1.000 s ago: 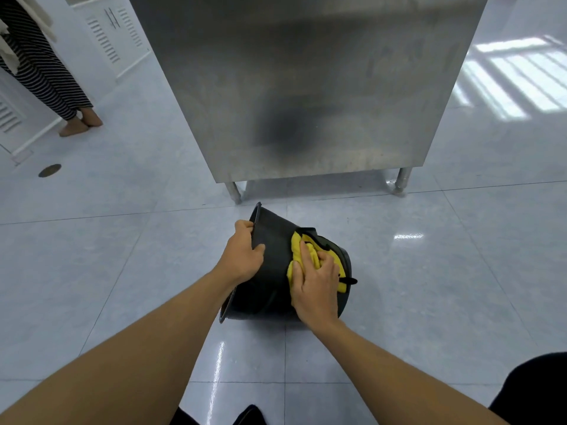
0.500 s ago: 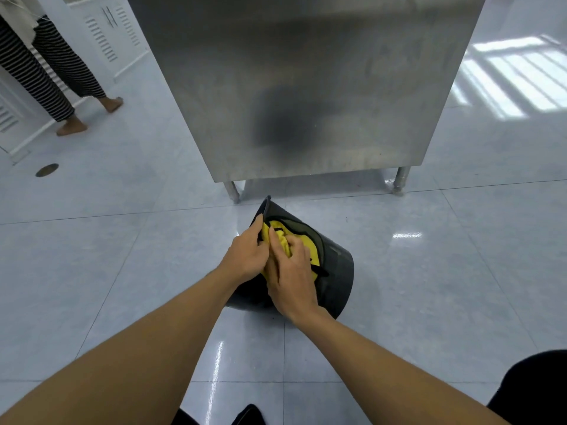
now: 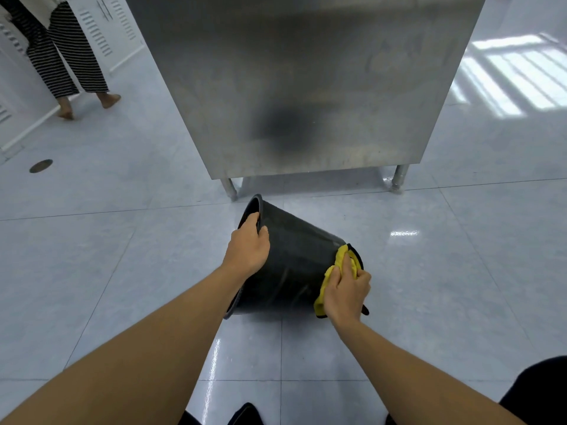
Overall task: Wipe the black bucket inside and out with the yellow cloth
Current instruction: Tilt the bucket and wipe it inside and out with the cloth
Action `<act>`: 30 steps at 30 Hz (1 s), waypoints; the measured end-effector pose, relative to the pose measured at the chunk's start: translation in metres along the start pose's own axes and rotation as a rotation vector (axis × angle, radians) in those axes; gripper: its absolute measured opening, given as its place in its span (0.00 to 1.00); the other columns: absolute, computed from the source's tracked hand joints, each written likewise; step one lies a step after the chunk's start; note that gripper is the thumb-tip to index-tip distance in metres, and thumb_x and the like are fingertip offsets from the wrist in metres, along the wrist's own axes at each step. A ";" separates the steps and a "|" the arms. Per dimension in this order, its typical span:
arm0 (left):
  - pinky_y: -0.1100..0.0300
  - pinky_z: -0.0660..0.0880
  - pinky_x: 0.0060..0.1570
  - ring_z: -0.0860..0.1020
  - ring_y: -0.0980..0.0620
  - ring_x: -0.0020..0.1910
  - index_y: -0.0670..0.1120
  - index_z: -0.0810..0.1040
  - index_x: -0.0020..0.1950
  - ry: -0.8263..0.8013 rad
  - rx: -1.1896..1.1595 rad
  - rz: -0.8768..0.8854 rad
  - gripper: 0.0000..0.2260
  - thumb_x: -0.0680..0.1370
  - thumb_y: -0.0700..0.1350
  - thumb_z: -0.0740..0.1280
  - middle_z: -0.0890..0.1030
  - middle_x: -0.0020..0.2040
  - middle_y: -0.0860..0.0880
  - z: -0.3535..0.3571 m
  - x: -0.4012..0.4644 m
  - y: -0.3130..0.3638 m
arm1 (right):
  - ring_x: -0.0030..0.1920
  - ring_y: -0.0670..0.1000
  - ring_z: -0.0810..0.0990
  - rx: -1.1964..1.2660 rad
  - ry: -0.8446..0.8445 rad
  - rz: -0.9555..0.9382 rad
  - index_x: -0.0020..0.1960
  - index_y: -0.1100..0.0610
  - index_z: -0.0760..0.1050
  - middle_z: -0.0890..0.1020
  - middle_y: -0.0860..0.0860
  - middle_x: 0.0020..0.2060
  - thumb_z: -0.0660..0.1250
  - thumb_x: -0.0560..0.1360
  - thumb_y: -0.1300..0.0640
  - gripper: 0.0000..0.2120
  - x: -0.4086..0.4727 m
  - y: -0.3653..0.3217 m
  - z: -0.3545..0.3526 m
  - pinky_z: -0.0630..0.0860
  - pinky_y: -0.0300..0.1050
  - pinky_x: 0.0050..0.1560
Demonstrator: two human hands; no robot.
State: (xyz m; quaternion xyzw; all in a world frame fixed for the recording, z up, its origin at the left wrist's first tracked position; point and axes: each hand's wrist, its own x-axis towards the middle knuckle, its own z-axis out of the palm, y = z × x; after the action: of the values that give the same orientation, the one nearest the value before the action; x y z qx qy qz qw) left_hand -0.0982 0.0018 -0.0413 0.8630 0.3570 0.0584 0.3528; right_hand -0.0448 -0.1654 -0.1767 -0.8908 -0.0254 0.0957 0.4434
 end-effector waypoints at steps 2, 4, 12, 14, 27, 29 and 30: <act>0.55 0.73 0.51 0.74 0.56 0.44 0.51 0.52 0.82 -0.045 0.051 -0.027 0.24 0.86 0.45 0.53 0.77 0.66 0.46 0.000 -0.003 0.000 | 0.64 0.59 0.68 0.020 -0.003 -0.007 0.80 0.46 0.54 0.65 0.57 0.65 0.52 0.84 0.50 0.25 0.000 -0.006 0.001 0.69 0.52 0.62; 0.63 0.70 0.39 0.64 0.60 0.36 0.55 0.45 0.82 -0.082 0.032 -0.045 0.27 0.85 0.45 0.52 0.73 0.47 0.60 0.002 -0.005 -0.002 | 0.62 0.58 0.69 0.026 0.002 -0.056 0.80 0.46 0.55 0.66 0.57 0.65 0.53 0.84 0.50 0.25 -0.001 -0.013 0.004 0.68 0.50 0.62; 0.48 0.73 0.66 0.74 0.42 0.66 0.55 0.44 0.82 -0.159 -0.175 -0.019 0.30 0.84 0.43 0.56 0.67 0.76 0.46 -0.002 0.000 0.000 | 0.59 0.49 0.69 0.146 -0.046 -0.403 0.78 0.48 0.63 0.69 0.50 0.60 0.56 0.84 0.49 0.23 -0.026 -0.076 0.009 0.68 0.42 0.63; 0.50 0.70 0.70 0.71 0.45 0.70 0.51 0.48 0.83 -0.135 -0.183 0.004 0.28 0.84 0.44 0.57 0.67 0.76 0.45 -0.003 -0.001 -0.001 | 0.59 0.48 0.69 0.147 -0.049 -0.477 0.78 0.48 0.64 0.70 0.50 0.60 0.56 0.83 0.48 0.23 -0.032 -0.083 0.010 0.69 0.40 0.62; 0.48 0.80 0.52 0.79 0.49 0.50 0.47 0.68 0.65 -0.109 -0.250 -0.077 0.13 0.81 0.39 0.58 0.77 0.56 0.47 -0.005 -0.005 0.007 | 0.59 0.49 0.68 0.032 -0.013 -0.437 0.77 0.48 0.65 0.70 0.50 0.58 0.55 0.84 0.47 0.22 -0.025 -0.064 0.005 0.67 0.39 0.59; 0.48 0.79 0.58 0.78 0.47 0.56 0.49 0.67 0.72 -0.120 -0.174 -0.031 0.18 0.83 0.39 0.57 0.77 0.62 0.46 -0.008 -0.006 0.001 | 0.57 0.50 0.68 0.027 0.004 -0.338 0.77 0.48 0.65 0.68 0.50 0.55 0.55 0.84 0.48 0.22 -0.018 -0.051 0.001 0.69 0.40 0.57; 0.49 0.76 0.62 0.77 0.45 0.60 0.50 0.65 0.75 -0.130 -0.138 -0.016 0.19 0.84 0.41 0.57 0.76 0.67 0.46 -0.008 -0.006 -0.002 | 0.56 0.50 0.68 0.021 0.020 -0.287 0.77 0.48 0.65 0.68 0.50 0.55 0.54 0.84 0.48 0.22 -0.014 -0.044 -0.001 0.68 0.40 0.57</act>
State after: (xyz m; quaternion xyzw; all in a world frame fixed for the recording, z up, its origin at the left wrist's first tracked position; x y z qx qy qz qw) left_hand -0.1066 0.0032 -0.0352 0.8357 0.3355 0.0236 0.4342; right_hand -0.0572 -0.1408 -0.1389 -0.8741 -0.1472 0.0226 0.4623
